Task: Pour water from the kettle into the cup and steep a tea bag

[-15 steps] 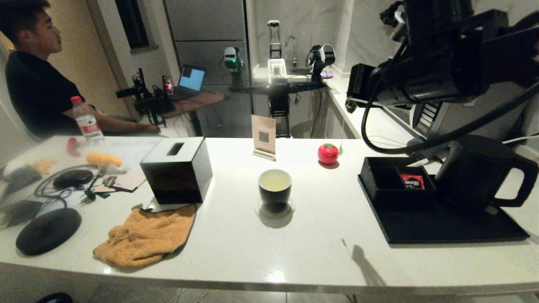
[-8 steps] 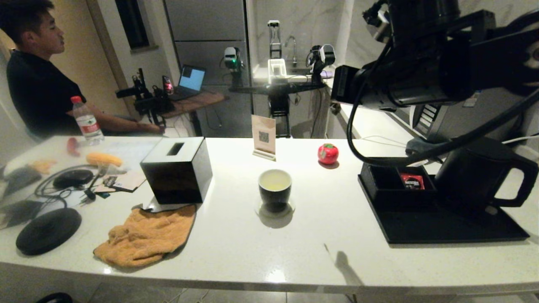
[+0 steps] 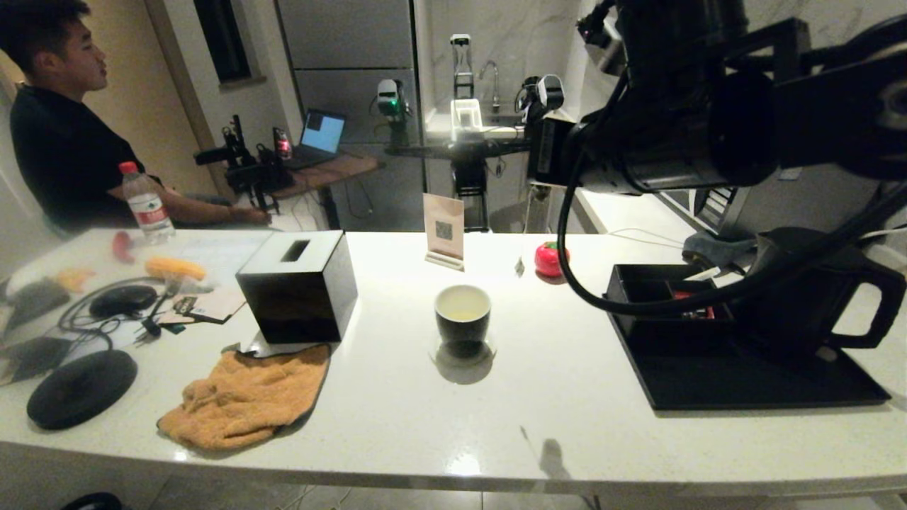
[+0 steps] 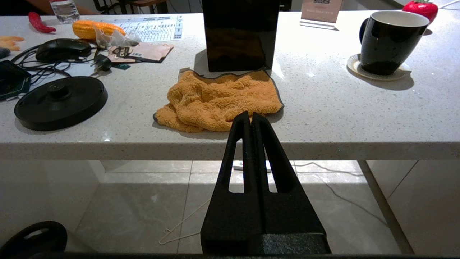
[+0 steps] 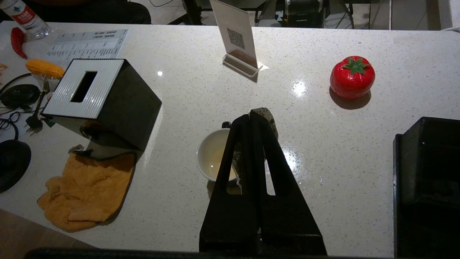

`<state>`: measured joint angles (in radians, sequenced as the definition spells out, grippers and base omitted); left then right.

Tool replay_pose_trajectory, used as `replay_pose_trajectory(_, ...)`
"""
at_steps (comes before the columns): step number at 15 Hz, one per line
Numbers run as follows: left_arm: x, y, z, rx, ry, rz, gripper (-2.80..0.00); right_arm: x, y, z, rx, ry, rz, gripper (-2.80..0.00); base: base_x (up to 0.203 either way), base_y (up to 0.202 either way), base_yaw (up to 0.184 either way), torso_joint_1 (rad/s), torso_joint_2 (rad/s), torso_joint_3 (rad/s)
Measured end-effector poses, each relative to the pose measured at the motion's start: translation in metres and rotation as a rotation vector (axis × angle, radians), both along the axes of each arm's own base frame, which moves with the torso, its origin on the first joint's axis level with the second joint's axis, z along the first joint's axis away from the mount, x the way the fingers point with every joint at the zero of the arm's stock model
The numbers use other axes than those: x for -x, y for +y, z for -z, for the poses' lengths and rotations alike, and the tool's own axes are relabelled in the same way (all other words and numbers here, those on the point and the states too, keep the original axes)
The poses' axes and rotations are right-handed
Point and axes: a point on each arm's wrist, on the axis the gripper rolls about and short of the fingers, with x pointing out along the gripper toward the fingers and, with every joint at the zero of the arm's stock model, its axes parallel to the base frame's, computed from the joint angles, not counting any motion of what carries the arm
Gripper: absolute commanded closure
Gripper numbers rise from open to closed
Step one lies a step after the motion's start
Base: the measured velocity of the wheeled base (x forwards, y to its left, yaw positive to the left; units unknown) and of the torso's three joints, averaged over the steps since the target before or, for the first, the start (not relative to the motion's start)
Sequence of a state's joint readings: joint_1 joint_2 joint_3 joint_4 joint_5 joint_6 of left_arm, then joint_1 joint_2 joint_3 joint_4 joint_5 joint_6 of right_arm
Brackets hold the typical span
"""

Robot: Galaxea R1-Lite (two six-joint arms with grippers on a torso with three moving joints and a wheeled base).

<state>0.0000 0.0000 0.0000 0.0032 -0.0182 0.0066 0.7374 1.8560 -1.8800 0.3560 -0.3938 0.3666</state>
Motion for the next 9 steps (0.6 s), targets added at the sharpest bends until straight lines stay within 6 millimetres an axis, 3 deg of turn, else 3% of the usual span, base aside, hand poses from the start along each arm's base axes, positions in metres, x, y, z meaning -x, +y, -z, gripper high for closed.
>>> replay_pose_trajectory(9,0.0003,-0.0001,0.0002,-0.001,0.008,0.004,0.0,-0.0031,0.008,0.0063,0.006,0.006,-0.011,0.0,0.0,0.0,0.0,0.0,0.0,0.0)
